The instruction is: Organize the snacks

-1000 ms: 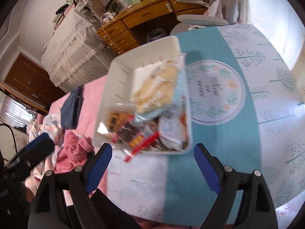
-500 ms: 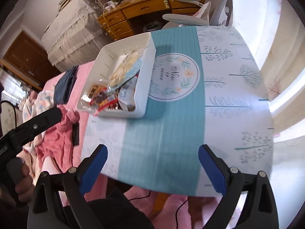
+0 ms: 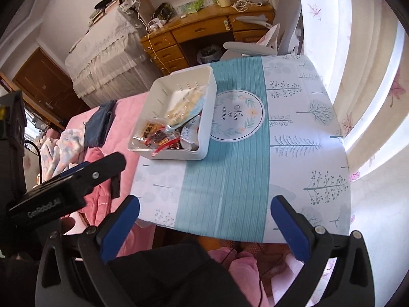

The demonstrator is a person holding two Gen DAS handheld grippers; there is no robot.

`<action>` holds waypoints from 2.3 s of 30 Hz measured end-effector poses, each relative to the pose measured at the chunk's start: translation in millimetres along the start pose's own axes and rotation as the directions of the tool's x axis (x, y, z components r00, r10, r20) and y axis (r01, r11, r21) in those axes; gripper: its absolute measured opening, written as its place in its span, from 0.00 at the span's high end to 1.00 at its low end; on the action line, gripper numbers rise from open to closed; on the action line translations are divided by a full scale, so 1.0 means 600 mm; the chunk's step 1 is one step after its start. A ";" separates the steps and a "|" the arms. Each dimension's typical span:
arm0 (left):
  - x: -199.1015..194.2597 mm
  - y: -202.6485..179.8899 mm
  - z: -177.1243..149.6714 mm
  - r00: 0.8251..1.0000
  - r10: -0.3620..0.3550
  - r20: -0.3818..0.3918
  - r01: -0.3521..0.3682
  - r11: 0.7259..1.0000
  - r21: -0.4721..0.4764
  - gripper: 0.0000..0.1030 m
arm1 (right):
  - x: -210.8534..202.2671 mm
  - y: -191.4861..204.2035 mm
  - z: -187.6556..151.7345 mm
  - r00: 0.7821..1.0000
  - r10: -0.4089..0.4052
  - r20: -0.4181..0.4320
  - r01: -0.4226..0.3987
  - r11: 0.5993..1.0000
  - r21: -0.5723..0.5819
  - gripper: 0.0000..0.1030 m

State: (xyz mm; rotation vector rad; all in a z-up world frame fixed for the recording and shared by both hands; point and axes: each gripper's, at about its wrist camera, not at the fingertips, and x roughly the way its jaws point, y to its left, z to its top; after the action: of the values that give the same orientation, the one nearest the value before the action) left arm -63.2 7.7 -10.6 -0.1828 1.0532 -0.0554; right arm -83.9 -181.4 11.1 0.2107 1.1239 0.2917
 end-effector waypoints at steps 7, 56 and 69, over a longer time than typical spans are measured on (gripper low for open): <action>-0.018 -0.007 0.000 0.998 0.033 0.052 -0.035 0.999 0.030 0.01 | -0.006 0.013 -0.008 0.999 -0.040 0.027 0.040 0.999 0.006 0.00; 0.012 -0.018 0.028 0.999 0.013 0.039 -0.016 0.996 0.091 0.01 | 0.025 0.011 0.007 0.993 -0.115 0.025 0.114 0.992 0.051 0.00; 0.027 -0.020 0.052 0.999 0.009 0.035 -0.012 0.994 0.106 0.01 | 0.031 0.009 0.015 0.993 -0.117 0.023 0.116 0.992 0.055 0.00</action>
State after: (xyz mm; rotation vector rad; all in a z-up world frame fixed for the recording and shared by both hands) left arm -27.8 -2.5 -7.7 -0.0819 1.0145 -0.0981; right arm -69.1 -170.1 0.9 0.1953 1.1142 0.1547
